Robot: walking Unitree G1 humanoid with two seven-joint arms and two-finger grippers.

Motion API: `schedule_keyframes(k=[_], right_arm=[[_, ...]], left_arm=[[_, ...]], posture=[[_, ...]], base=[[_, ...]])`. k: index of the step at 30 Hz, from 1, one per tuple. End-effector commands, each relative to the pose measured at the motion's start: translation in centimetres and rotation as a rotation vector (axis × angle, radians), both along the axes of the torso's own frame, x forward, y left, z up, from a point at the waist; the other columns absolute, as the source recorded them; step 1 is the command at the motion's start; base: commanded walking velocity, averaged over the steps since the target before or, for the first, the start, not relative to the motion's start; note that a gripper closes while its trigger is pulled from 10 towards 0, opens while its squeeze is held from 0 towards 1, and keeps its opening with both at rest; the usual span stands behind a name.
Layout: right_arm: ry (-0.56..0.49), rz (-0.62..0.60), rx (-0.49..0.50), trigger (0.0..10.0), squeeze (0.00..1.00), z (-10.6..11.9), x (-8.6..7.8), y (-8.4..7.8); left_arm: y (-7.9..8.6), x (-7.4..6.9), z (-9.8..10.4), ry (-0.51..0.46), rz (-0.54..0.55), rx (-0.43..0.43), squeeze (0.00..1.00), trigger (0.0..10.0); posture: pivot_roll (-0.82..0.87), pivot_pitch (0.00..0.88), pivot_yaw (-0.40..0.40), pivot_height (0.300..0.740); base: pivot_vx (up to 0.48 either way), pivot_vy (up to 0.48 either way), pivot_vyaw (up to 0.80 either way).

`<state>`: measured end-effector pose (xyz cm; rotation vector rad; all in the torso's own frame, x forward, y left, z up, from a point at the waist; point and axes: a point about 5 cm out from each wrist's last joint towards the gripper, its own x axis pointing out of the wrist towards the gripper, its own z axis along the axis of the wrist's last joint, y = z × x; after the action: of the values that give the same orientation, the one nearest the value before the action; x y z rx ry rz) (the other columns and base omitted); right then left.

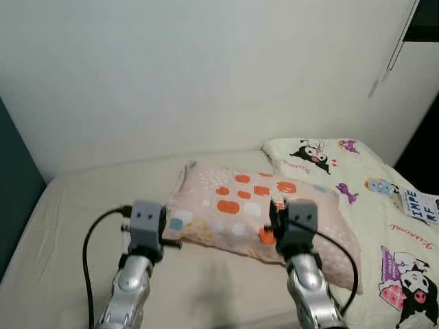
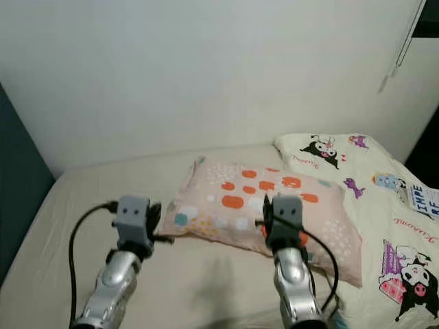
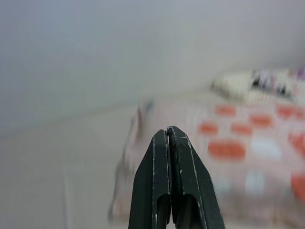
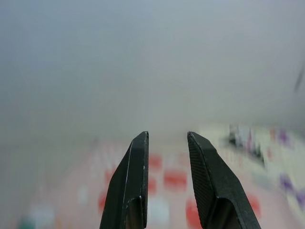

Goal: Clean up the room

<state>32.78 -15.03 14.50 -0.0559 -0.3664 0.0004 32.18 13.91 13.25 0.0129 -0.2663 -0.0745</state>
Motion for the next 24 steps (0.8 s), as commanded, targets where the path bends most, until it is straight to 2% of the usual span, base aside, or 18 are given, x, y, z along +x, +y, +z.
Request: schedule_keyframes(k=[1, 4, 5, 6, 7, 14, 19, 22, 24], right_arm=[[0.018, -0.006, 0.010, 10.0, 0.00, -0.6, -0.3, -0.3], [0.129, -0.013, -0.015, 10.0, 0.00, -2.8, -0.7, -0.4], [0.199, -0.020, -0.025, 10.0, 0.00, -4.2, -1.0, -0.5], [0.312, -0.030, -0.044, 10.0, 0.00, -6.6, -1.9, -0.8], [0.312, -0.030, -0.044, 10.0, 0.00, -6.6, -1.9, -0.8], [0.476, -0.054, -0.048, 10.0, 0.00, -10.6, -4.5, -1.6], [0.539, -0.068, -0.051, 10.0, 0.00, -12.1, -5.4, -1.9], [0.589, -0.077, -0.052, 10.0, 0.00, -13.2, -6.3, -2.0], [0.660, -0.085, -0.063, 10.0, 0.00, -14.6, -7.3, -2.2]], left_arm=[[-0.1, -0.4, -0.9, 0.036, -0.010, -0.002, 0.00, 10.0], [0.0, -1.0, -3.0, 0.123, -0.027, 0.060, 0.00, 10.0], [0.1, -1.4, -4.4, 0.182, -0.028, 0.104, 0.00, 10.0], [0.5, -2.5, -6.5, 0.266, -0.037, 0.155, 0.00, 10.0], [0.5, -2.5, -6.5, 0.266, -0.037, 0.155, 0.00, 10.0], [1.6, -5.3, -10.3, 0.412, -0.043, 0.235, 0.00, 10.0], [2.0, -6.3, -11.4, 0.460, -0.040, 0.257, 0.00, 10.0], [2.3, -7.0, -12.4, 0.517, -0.029, 0.269, 0.00, 10.0], [2.9, -7.7, -13.7, 0.608, 0.021, 0.245, 0.00, 10.0]], posture=[[0.01, 0.076, -0.016, 0.740], [0.01, 0.079, -0.018, 0.740], [0.02, 0.082, -0.018, 0.740], [0.02, 0.085, -0.019, 0.740], [0.02, 0.085, -0.019, 0.740], [0.02, 0.090, -0.017, 0.740], [0.02, 0.092, -0.016, 0.740], [0.02, 0.095, -0.017, 0.740], [0.02, 0.098, -0.018, 0.740]], base=[[0.000, 0.000, 0.00], [0.000, 0.000, 0.00], [0.000, 0.000, 0.00], [0.000, 0.000, 0.00], [0.000, 0.000, 0.00], [0.000, 0.000, 0.00], [0.000, 0.000, 0.00], [0.000, 0.000, 0.00], [0.000, 0.000, 0.00]])
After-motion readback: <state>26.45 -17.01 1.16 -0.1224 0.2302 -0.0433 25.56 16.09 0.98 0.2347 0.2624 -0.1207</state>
